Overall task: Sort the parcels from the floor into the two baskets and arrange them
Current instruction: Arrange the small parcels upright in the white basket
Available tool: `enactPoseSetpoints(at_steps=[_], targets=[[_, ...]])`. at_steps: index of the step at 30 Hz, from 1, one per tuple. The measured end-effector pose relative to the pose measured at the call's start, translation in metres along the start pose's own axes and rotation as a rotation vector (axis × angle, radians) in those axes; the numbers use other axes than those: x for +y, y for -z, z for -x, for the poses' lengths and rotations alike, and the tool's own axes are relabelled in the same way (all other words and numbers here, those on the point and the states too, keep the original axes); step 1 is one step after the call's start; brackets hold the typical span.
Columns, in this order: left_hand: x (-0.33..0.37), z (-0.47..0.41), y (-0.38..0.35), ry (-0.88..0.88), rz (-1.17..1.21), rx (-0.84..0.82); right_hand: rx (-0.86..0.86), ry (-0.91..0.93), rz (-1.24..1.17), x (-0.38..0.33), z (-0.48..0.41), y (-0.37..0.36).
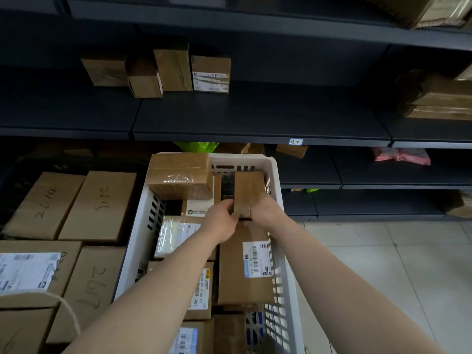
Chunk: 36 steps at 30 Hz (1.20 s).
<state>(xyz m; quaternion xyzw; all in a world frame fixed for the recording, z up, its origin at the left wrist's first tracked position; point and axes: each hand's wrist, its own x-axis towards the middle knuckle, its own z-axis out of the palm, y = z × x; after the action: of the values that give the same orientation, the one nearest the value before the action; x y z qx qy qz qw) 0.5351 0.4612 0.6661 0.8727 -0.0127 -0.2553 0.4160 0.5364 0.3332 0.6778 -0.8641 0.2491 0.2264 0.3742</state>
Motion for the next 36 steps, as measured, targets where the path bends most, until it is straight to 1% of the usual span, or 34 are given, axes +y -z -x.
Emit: enactPoseSetpoints(at_steps=[2,5,7,11,15,17,23,26,28,30,33,36], targets=[[0.001,-0.012,-0.004,-0.026,-0.022,-0.032,0.009,-0.044,-0.042,0.000,-0.016,-0.006],[-0.002,-0.025,-0.004,-0.011,-0.072,-0.086,-0.019,-0.058,-0.089,-0.002,-0.024,-0.008],[-0.008,-0.034,-0.002,0.007,-0.074,-0.108,0.000,-0.073,-0.150,-0.002,-0.028,-0.008],[-0.015,-0.046,0.005,0.063,-0.106,-0.066,-0.005,-0.127,-0.255,0.003,-0.032,-0.013],[-0.014,-0.053,0.000,0.084,-0.099,-0.077,-0.028,-0.140,-0.309,0.007,-0.034,-0.013],[-0.014,-0.058,-0.003,0.109,-0.132,-0.068,-0.021,-0.137,-0.314,0.008,-0.033,-0.011],[-0.007,-0.062,-0.013,0.171,-0.242,-0.031,0.010,-0.178,-0.490,0.011,-0.027,-0.006],[-0.003,-0.064,-0.018,0.188,-0.326,0.000,0.000,-0.170,-0.477,0.011,-0.024,-0.003],[0.002,-0.064,-0.020,0.230,-0.326,0.037,0.011,-0.183,-0.495,0.009,-0.023,-0.003],[0.005,-0.062,-0.019,0.274,-0.245,0.070,-0.016,-0.168,-0.474,0.008,-0.021,-0.002],[0.004,-0.058,-0.016,0.335,0.020,0.111,-0.031,-0.190,-0.530,0.010,-0.020,0.001],[-0.003,-0.050,-0.007,0.344,0.272,0.143,-0.028,-0.226,-0.453,0.011,-0.023,0.000]])
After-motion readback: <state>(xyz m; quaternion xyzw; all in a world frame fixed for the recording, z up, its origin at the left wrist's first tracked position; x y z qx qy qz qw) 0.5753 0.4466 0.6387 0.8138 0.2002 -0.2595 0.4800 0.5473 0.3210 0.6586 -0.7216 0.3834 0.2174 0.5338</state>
